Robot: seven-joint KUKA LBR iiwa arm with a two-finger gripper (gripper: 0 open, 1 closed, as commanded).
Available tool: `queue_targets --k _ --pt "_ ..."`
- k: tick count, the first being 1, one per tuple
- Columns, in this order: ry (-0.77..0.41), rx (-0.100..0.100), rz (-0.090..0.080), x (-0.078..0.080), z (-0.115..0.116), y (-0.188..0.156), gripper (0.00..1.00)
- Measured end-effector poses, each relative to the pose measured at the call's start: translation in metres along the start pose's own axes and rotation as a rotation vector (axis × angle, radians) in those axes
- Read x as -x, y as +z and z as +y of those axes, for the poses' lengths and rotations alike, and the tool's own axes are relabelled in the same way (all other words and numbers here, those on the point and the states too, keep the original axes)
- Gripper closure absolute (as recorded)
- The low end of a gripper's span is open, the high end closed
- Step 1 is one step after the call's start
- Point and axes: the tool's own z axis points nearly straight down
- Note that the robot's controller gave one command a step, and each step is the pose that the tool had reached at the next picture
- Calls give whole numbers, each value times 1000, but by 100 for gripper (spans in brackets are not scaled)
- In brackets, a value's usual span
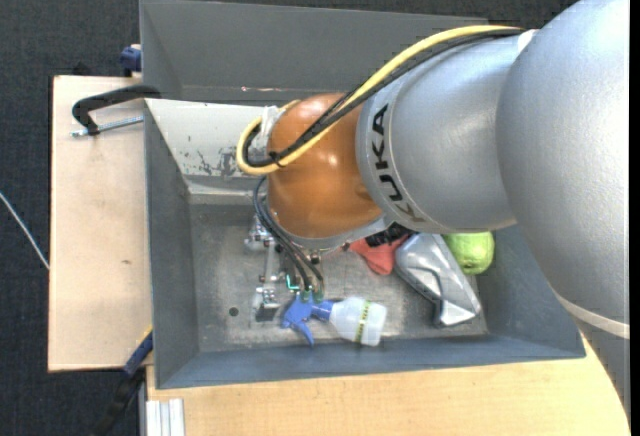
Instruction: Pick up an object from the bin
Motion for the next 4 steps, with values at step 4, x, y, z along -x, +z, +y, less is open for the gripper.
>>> queue_targets --k 4 --pt "-69 1 -10 13 -117 7 0"
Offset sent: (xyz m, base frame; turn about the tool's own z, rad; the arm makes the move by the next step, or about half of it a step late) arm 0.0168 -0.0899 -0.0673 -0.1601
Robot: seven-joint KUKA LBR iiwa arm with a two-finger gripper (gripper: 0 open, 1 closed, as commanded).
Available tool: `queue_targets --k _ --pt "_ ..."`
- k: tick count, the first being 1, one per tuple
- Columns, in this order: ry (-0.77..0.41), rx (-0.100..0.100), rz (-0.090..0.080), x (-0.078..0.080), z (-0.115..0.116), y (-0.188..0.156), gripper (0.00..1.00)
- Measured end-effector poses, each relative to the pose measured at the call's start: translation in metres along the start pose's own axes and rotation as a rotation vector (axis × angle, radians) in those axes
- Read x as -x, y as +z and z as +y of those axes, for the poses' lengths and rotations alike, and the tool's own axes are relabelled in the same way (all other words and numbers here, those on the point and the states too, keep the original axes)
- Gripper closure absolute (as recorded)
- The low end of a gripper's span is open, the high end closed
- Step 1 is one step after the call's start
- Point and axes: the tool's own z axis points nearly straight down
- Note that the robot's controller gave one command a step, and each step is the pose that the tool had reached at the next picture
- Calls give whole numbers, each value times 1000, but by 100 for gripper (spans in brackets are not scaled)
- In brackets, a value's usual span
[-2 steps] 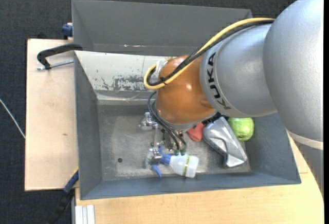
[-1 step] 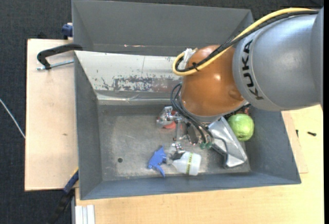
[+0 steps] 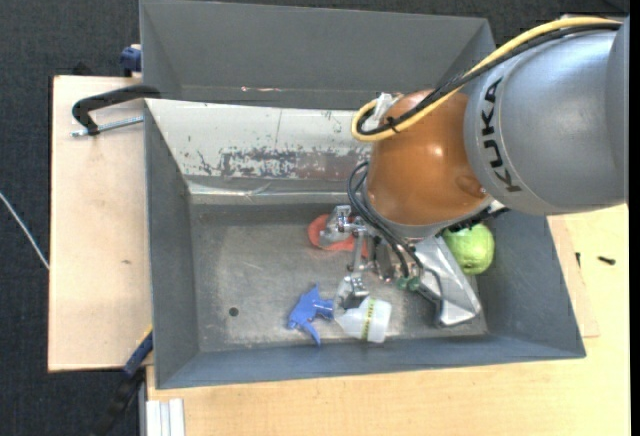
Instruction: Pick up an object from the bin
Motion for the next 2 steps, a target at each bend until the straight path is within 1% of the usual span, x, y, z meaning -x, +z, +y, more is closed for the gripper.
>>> queue_targets --k 1,2 --pt "-36 0 1 -9 -31 59 0" --pt "34 -2 1 -16 -27 55 100"
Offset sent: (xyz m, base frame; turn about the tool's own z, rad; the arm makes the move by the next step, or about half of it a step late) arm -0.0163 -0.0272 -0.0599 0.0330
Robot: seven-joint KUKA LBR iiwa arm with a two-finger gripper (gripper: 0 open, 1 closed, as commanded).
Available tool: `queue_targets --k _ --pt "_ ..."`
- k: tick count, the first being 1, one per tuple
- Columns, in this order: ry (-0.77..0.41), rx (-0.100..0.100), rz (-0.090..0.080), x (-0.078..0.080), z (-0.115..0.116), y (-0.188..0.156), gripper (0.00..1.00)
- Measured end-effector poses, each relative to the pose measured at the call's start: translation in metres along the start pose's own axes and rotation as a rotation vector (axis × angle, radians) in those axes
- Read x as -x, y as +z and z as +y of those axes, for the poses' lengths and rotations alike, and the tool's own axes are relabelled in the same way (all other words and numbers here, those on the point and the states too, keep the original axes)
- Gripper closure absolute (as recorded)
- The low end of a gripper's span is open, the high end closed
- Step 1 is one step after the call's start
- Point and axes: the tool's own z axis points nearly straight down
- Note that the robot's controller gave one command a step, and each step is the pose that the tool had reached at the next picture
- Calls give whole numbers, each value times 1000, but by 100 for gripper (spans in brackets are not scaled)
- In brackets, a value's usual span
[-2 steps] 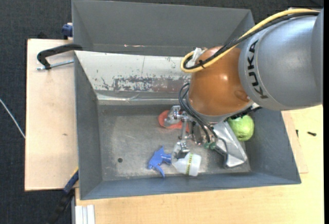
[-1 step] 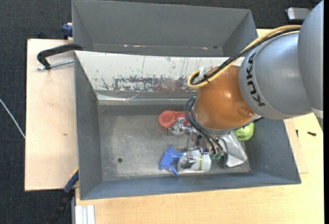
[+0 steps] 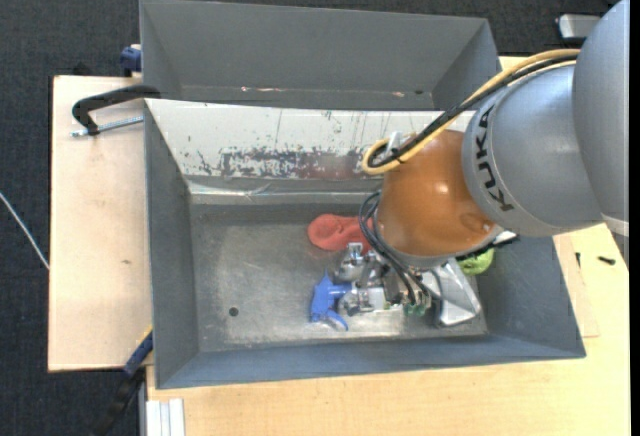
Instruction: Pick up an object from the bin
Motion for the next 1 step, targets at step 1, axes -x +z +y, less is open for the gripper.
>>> queue_targets --k 1 --pt "0 0 0 0 0 0 100"
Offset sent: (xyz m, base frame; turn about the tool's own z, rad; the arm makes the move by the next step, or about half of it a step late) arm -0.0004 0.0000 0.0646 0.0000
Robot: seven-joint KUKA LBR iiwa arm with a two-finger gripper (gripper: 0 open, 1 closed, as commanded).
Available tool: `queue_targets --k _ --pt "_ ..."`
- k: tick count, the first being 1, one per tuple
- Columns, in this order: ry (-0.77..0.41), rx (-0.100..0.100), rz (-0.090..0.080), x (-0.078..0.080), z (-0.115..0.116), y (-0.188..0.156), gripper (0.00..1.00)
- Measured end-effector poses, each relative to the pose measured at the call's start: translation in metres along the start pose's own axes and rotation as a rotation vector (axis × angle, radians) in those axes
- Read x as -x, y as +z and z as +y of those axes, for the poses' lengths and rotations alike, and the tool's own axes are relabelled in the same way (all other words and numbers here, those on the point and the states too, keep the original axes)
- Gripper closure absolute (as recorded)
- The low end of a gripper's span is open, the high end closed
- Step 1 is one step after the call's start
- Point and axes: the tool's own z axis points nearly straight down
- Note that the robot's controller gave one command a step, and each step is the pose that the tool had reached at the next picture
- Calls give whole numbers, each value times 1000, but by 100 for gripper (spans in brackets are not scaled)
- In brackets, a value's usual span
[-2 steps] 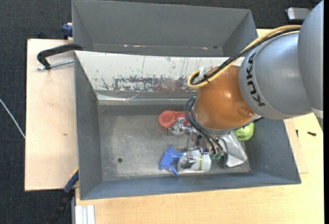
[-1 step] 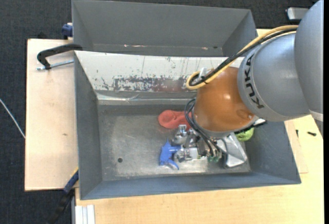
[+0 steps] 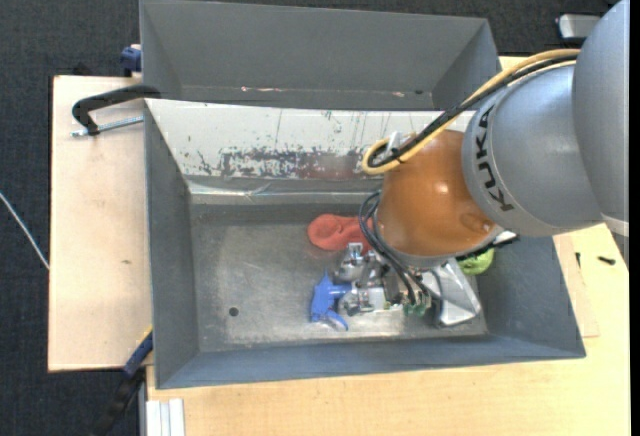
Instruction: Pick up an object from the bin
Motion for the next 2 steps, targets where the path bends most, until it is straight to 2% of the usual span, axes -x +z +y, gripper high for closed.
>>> queue_targets --k 2 --pt "0 2 5 -2 1 -22 100"
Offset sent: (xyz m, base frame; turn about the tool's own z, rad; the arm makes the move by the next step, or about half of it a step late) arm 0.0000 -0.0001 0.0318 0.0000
